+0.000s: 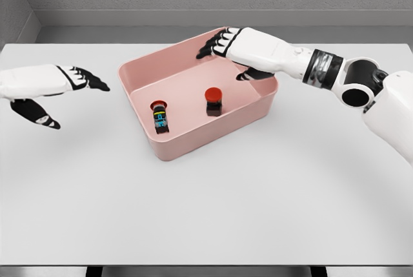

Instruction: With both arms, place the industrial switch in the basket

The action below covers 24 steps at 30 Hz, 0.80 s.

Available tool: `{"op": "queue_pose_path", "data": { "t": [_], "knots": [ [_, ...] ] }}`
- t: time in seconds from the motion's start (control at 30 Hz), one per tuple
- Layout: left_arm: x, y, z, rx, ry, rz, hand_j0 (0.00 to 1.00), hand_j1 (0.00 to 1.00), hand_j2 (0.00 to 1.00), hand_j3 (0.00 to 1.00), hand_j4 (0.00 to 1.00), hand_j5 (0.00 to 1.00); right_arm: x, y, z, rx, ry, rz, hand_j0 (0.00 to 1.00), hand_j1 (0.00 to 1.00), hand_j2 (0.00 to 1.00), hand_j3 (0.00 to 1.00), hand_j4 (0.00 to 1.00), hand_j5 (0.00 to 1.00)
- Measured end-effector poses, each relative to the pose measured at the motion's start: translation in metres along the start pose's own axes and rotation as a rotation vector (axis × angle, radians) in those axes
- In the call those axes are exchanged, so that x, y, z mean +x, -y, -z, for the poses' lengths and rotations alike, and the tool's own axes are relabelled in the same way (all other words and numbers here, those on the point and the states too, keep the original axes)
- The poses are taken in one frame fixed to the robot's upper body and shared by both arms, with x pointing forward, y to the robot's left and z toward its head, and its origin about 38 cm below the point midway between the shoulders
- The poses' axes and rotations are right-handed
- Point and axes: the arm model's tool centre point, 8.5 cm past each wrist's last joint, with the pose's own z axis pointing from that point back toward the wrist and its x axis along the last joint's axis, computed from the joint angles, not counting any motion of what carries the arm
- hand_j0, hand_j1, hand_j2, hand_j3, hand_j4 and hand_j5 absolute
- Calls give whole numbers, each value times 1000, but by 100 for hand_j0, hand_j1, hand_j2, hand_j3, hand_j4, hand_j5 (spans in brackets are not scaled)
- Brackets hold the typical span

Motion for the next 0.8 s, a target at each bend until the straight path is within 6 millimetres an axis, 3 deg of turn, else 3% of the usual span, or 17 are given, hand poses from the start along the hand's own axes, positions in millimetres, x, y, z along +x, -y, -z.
{"op": "queue_pose_path", "data": {
  "t": [0.13,0.23,0.47,0.53,0.7,0.8],
  "knots": [
    [0,2,1,-5,2,-2,100,100,100,100,100,100,-2,3,-3,-8,-7,1,100,100,100,100,100,100],
    [0,2,1,-6,2,-2,100,100,100,100,100,100,-10,2,-18,-9,-41,6,100,100,100,100,100,100],
    [0,2,0,-6,1,-2,100,100,100,100,100,100,-36,-10,-82,7,-172,38,100,100,100,100,100,100],
    [0,2,0,-6,2,-2,100,100,100,100,100,100,-39,-26,-106,19,-219,73,100,100,100,100,100,100],
    [1,2,1,-6,2,-2,100,100,100,100,100,100,-49,-32,-149,28,-306,89,100,100,100,100,100,100],
    [1,2,1,-6,3,-2,100,100,100,100,100,100,-53,-29,-164,22,-338,86,100,100,100,100,100,100]
  ]
}}
